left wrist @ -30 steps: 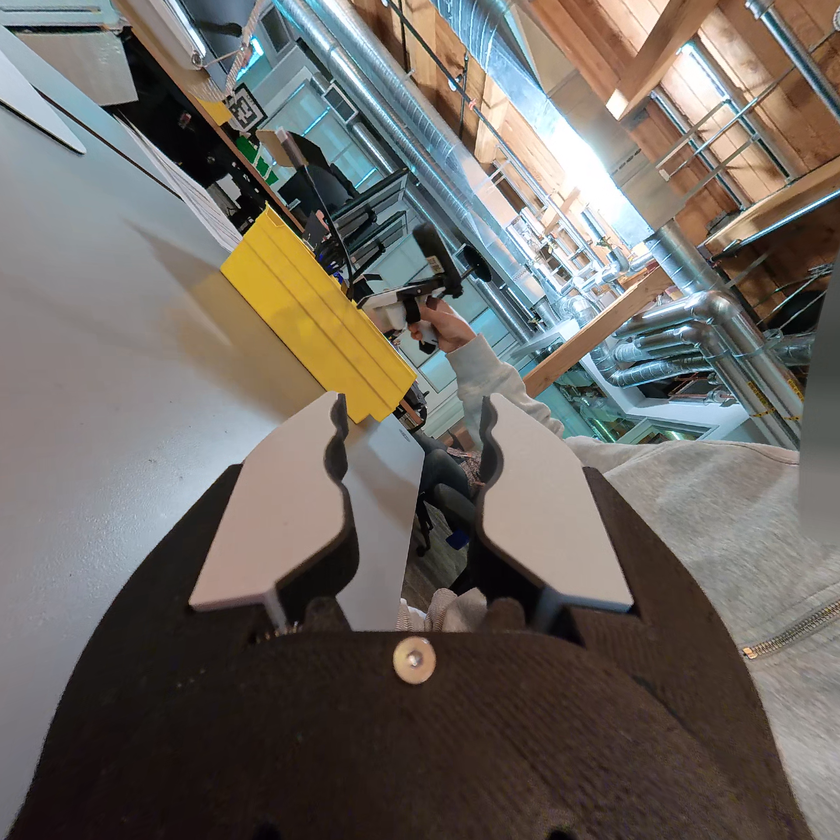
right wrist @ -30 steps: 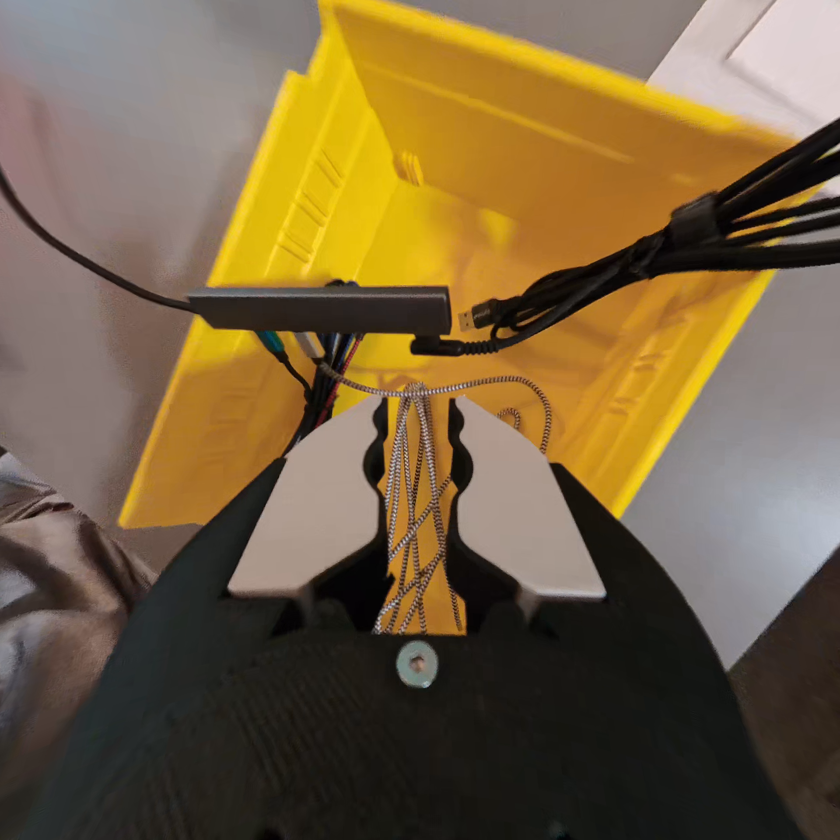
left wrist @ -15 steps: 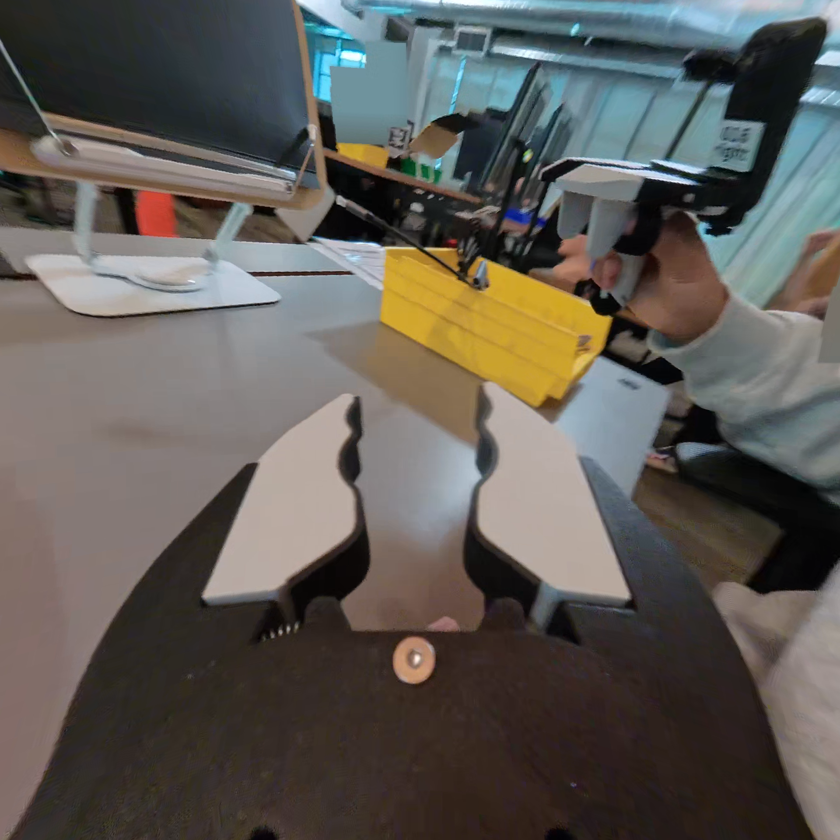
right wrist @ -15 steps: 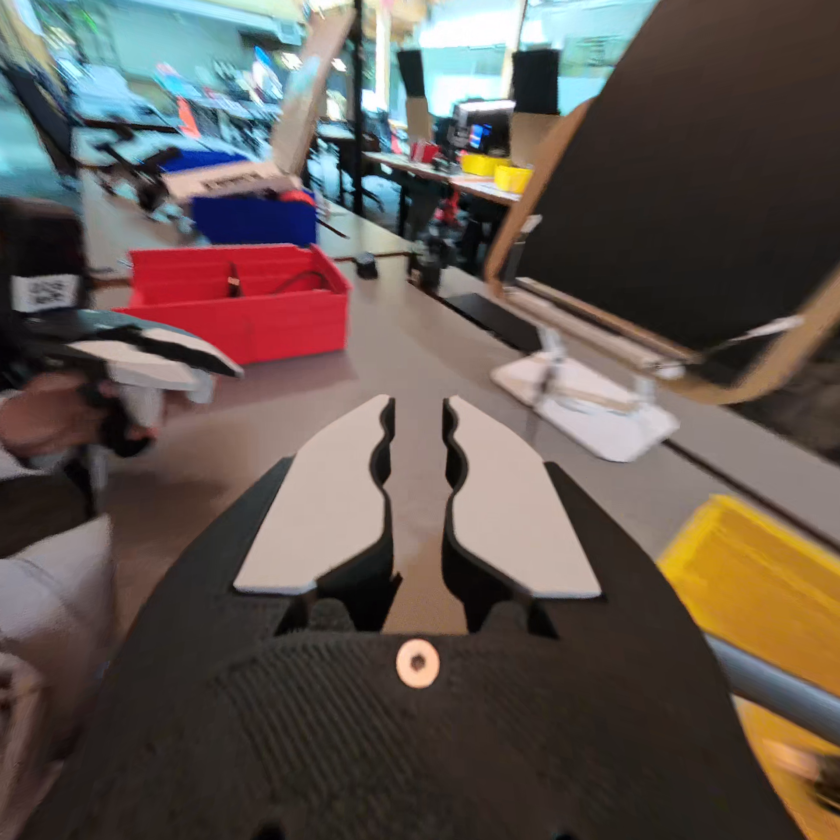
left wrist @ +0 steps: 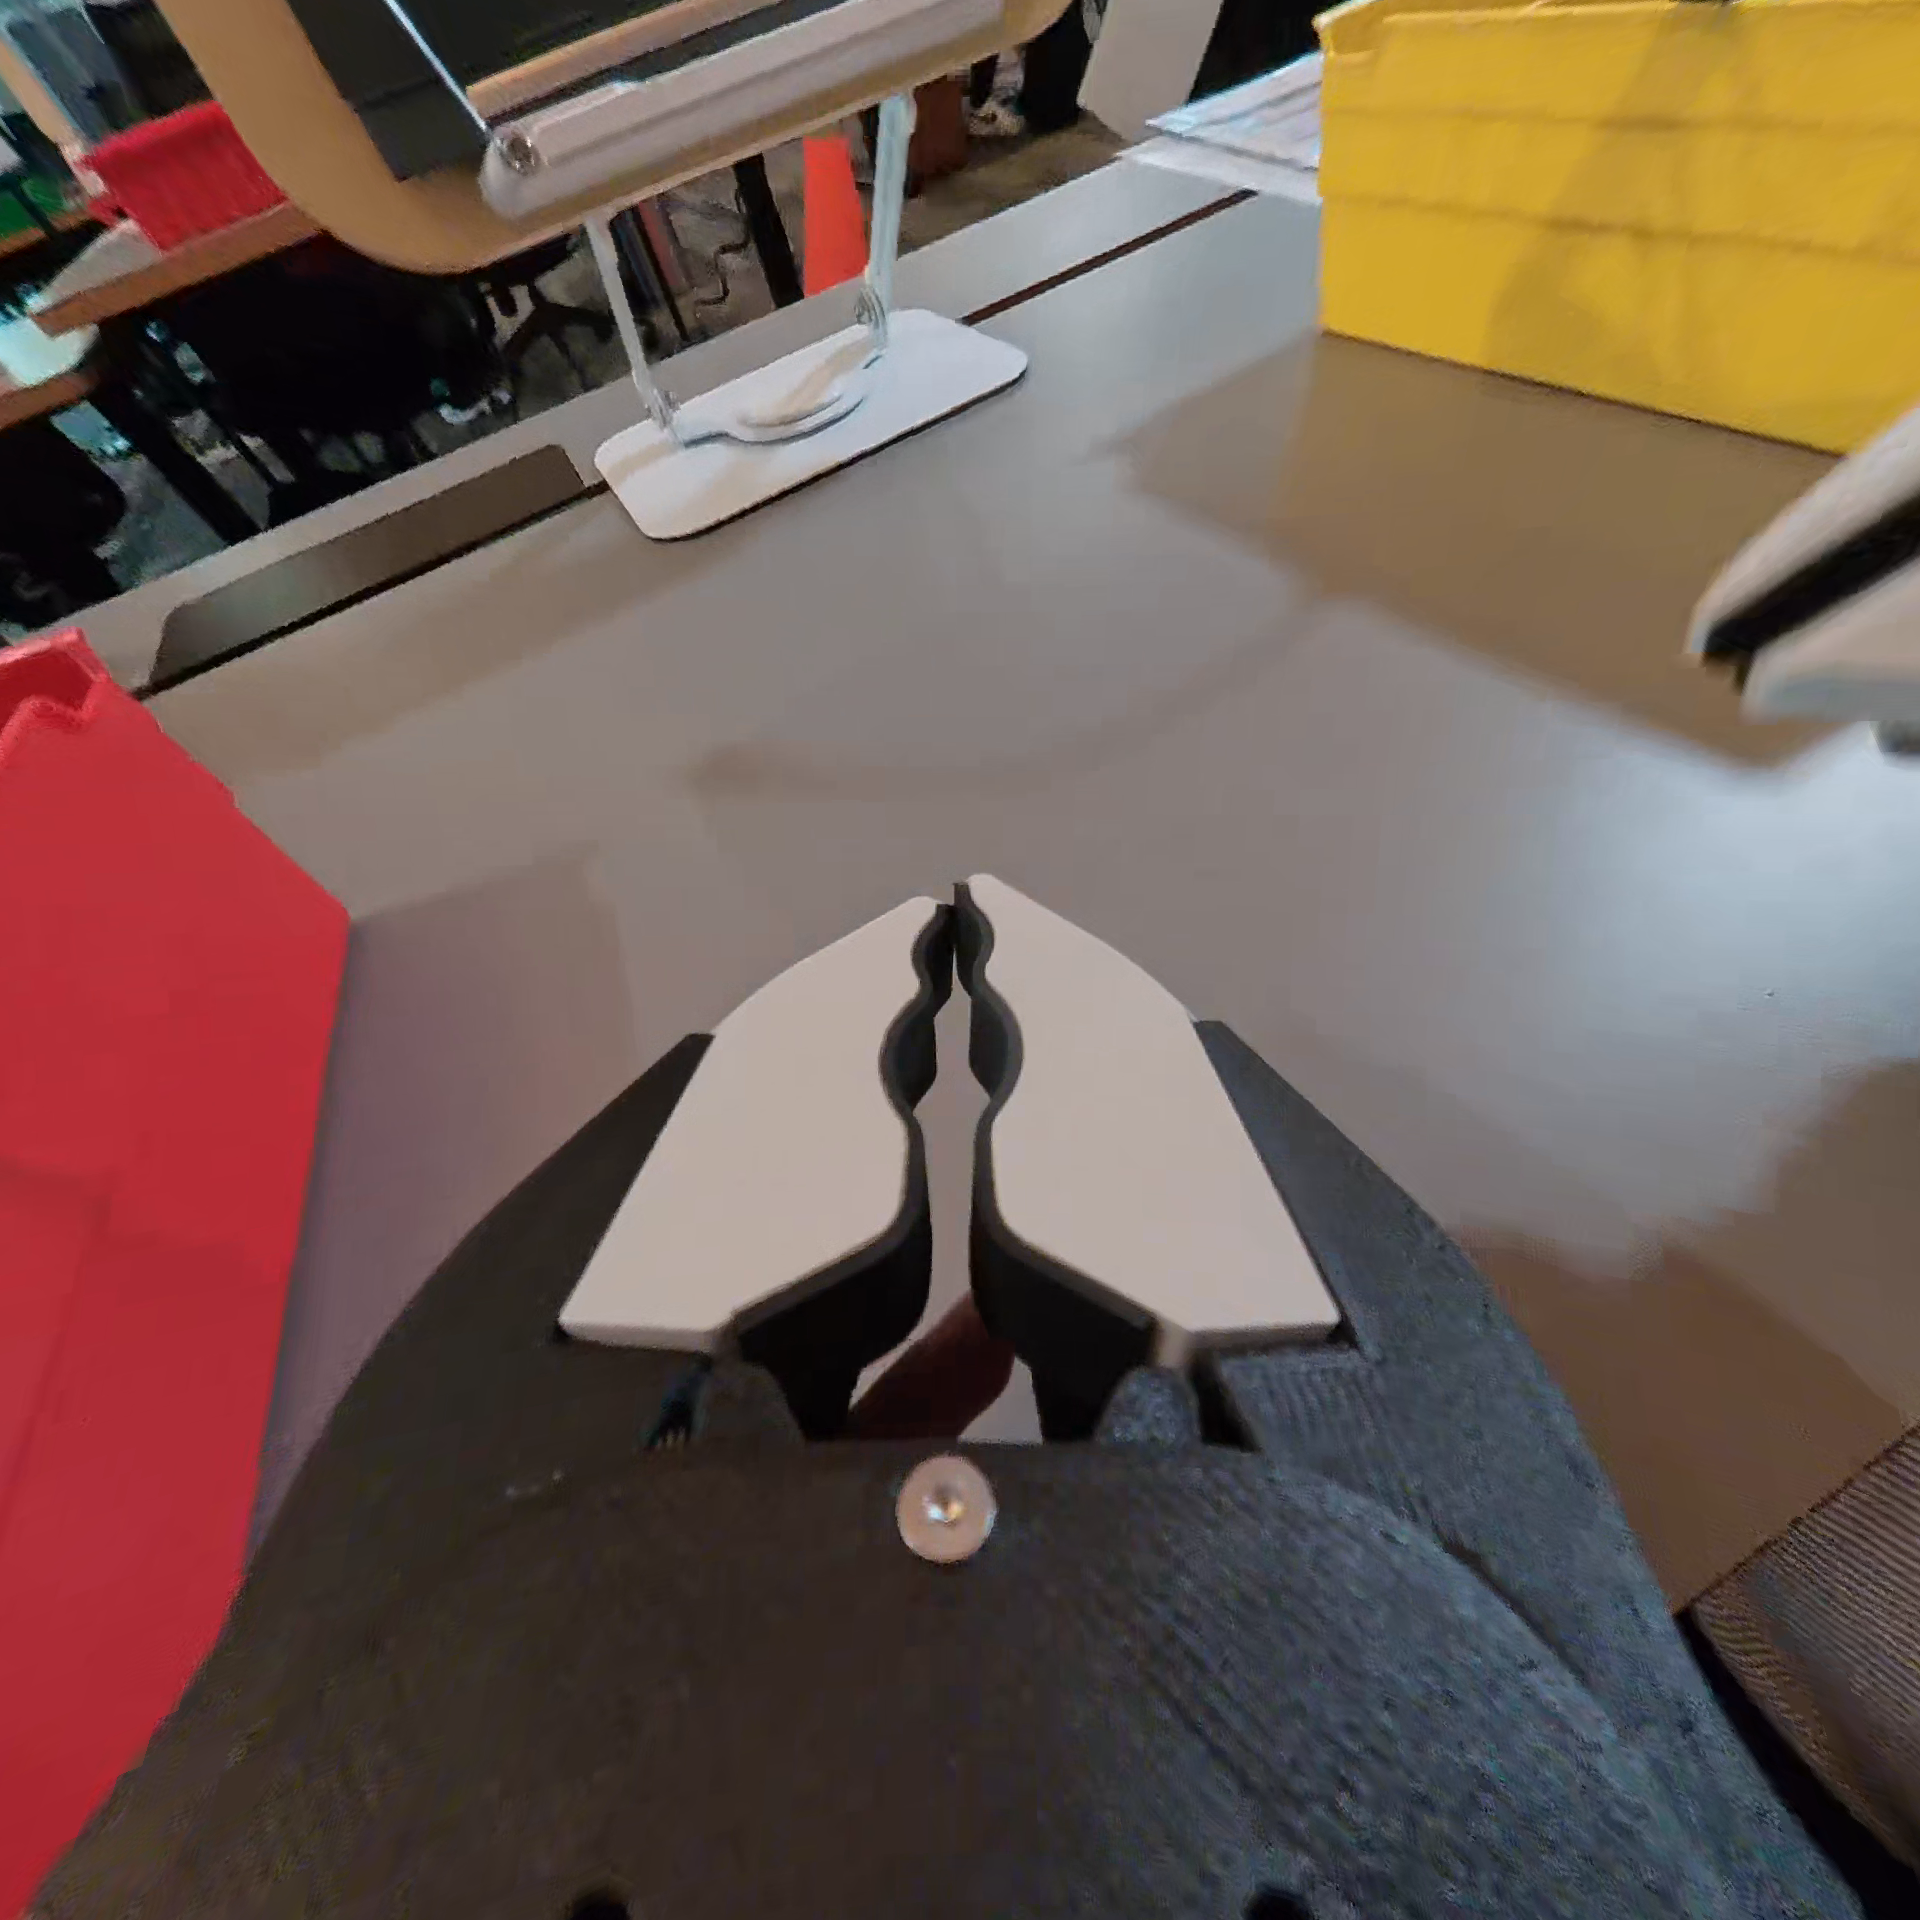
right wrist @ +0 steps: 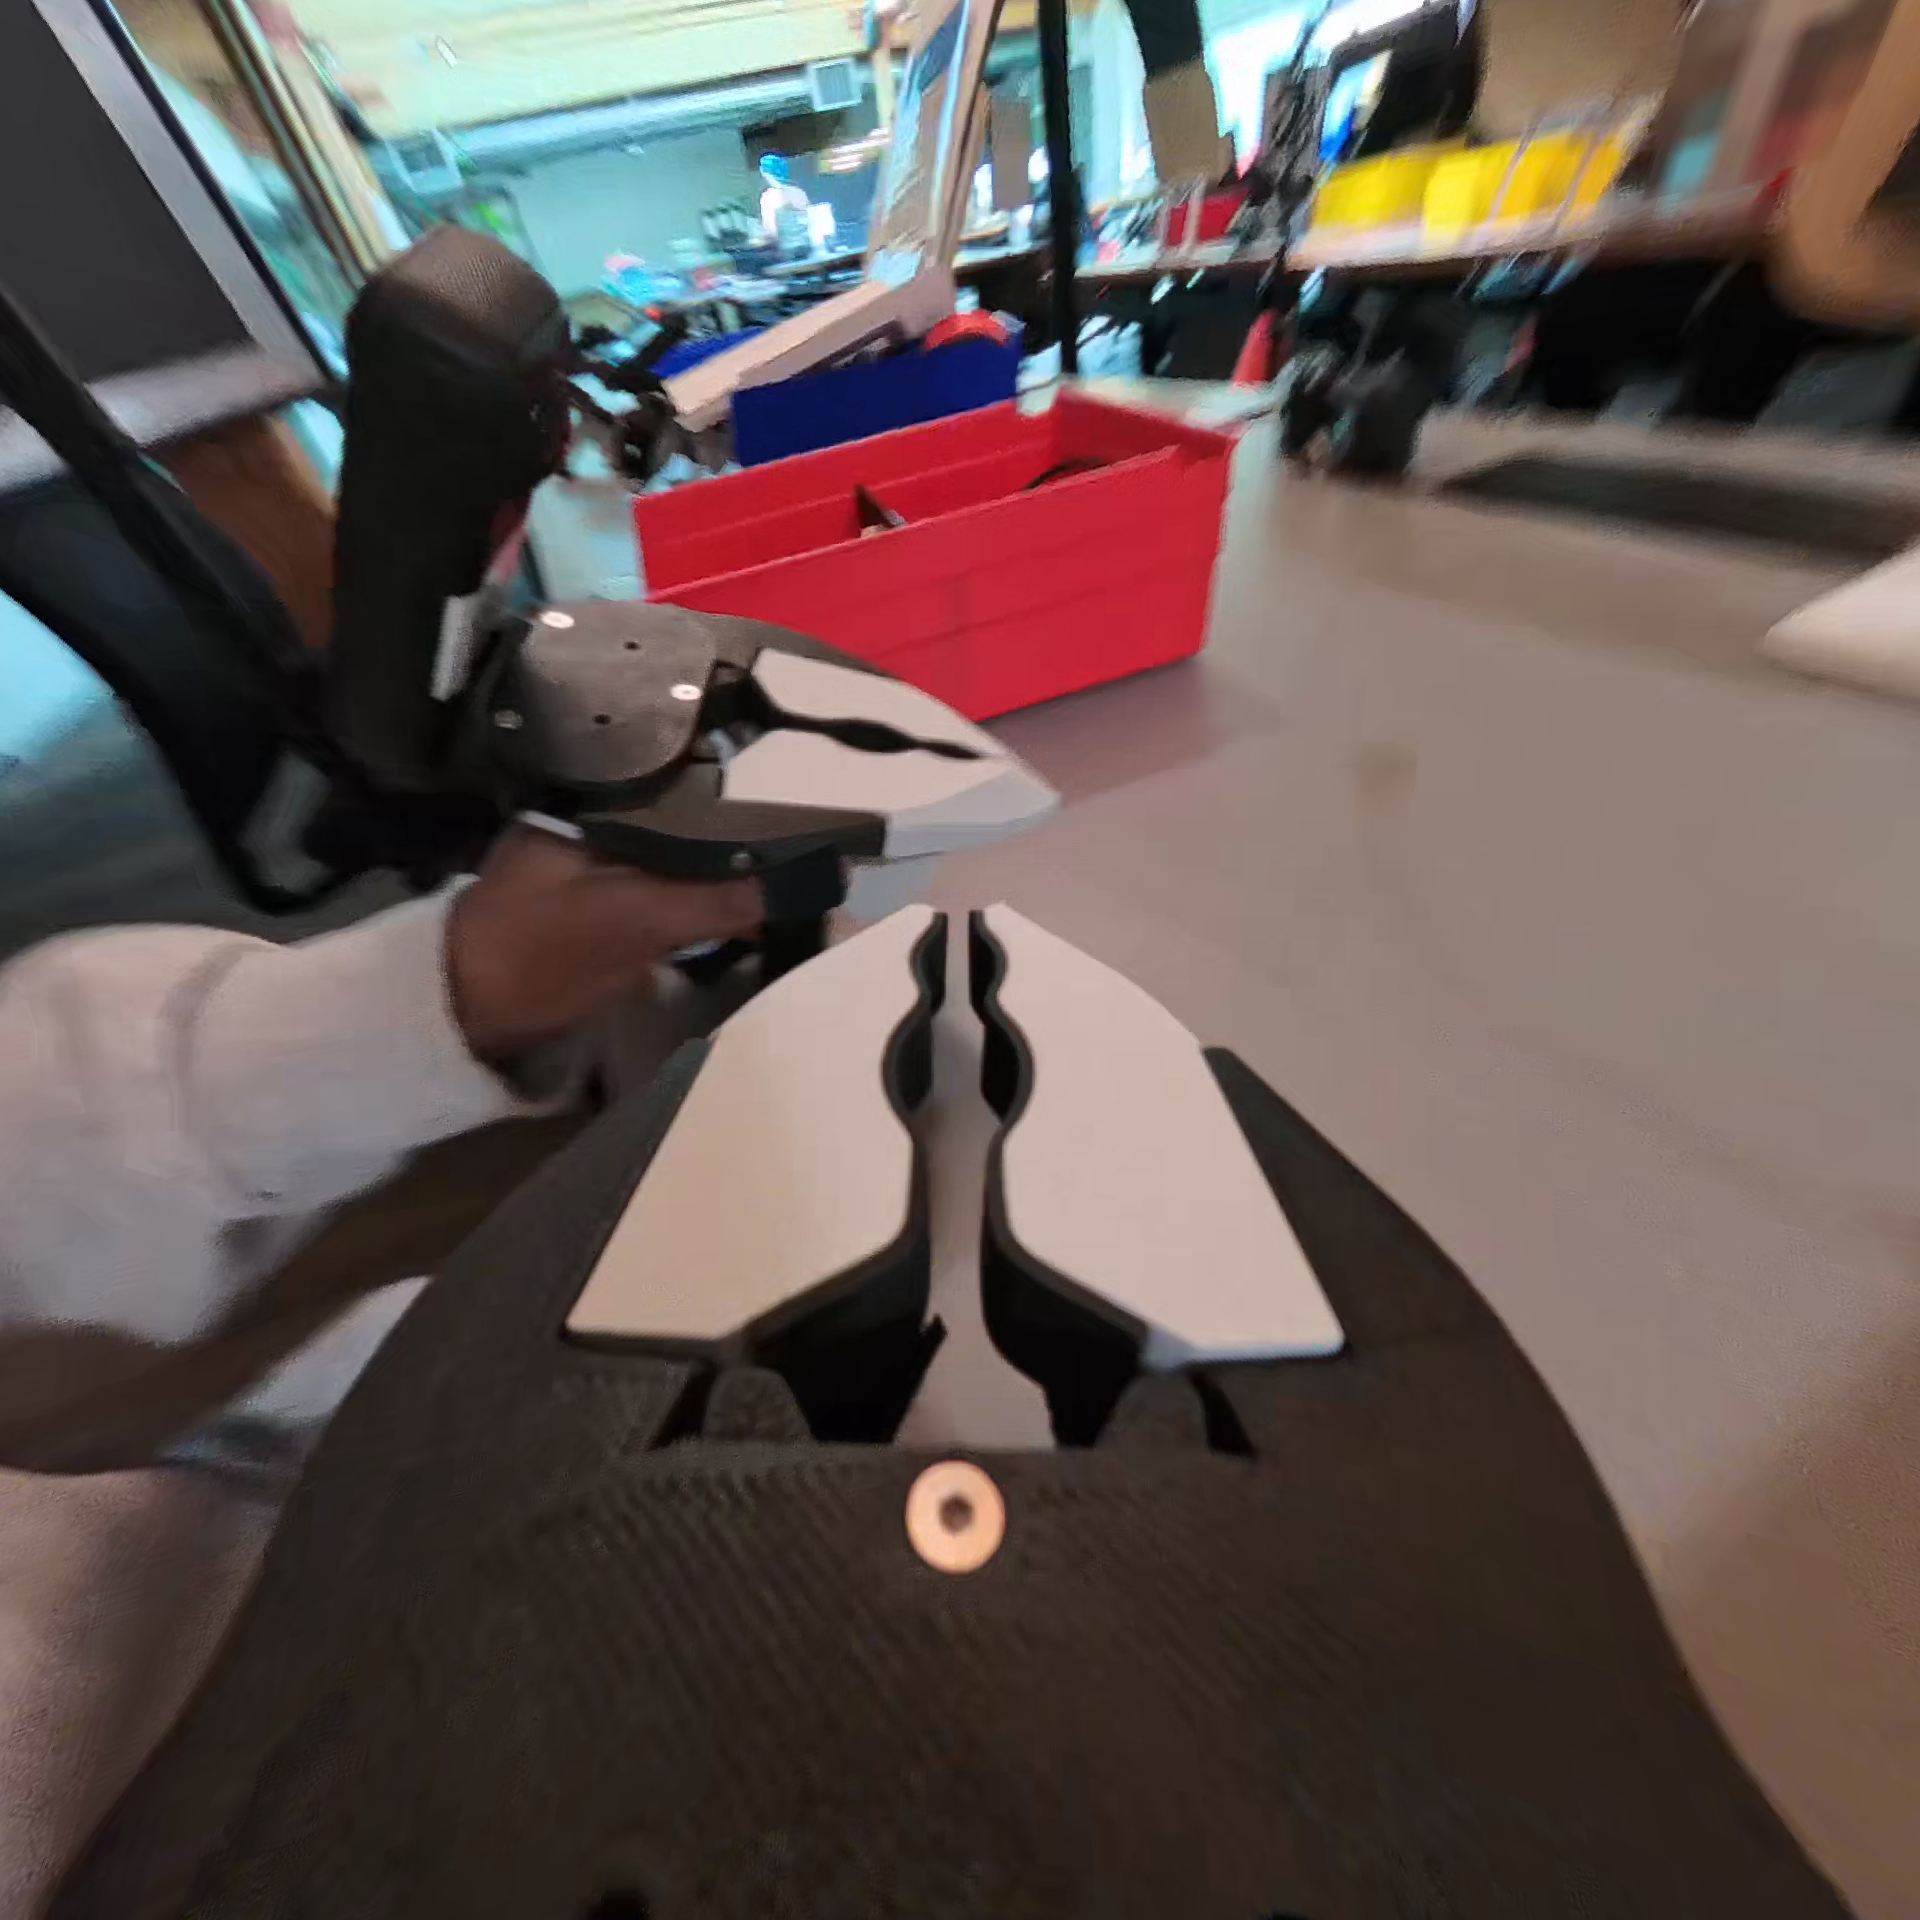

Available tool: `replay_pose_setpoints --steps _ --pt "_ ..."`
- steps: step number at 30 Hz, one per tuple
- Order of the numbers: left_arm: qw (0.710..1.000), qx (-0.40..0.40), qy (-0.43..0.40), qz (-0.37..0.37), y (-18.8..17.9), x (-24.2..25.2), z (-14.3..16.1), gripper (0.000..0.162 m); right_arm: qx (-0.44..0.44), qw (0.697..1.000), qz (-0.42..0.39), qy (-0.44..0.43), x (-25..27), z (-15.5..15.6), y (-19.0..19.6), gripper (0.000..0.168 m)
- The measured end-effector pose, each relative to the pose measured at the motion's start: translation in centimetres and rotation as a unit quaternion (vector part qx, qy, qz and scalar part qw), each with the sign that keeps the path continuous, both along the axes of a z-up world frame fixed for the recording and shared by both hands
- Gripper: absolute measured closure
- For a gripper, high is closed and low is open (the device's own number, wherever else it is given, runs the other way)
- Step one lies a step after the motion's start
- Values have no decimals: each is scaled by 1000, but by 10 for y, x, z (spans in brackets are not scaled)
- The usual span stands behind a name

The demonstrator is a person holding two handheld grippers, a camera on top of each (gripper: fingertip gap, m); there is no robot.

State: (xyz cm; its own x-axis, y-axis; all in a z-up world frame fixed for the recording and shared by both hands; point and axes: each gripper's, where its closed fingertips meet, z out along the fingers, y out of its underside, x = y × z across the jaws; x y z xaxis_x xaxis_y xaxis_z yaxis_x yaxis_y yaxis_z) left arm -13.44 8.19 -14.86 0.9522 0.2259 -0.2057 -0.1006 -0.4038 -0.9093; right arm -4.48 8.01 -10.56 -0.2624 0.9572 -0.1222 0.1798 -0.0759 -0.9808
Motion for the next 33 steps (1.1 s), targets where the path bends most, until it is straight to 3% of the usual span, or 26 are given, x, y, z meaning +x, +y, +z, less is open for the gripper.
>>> replay_pose_setpoints --steps 1,2,4,8,14,19,23,25,33 --pt "1000 -6 -5 -1 -2 -1 -2 161 -52 998 15 -17 0 -4 -7 168" --pt "1000 -14 0 -1 -5 -3 -3 161 -84 996 20 -17 2 -5 -11 168" --pt "999 -34 32 6 -10 -8 -4 161 -66 998 9 -3 4 -3 -15 168" --pt "994 -84 60 38 -15 -20 -15 131 24 999 -33 27 11 4 -22 158" --pt "993 -92 53 54 -7 -19 -14 100 53 998 -10 35 24 3 -46 137" --pt "980 -119 94 132 -4 -37 -8 48 151 987 22 49 33 1 -65 81" --pt "960 -185 149 147 9 -42 -19 24 252 965 31 61 44 -4 -80 63" --pt "951 -212 177 142 20 -39 -26 18 284 956 36 67 49 -5 -87 60" --pt "921 -210 314 96 59 -7 -12 26 291 952 56 76 58 -12 -106 49"
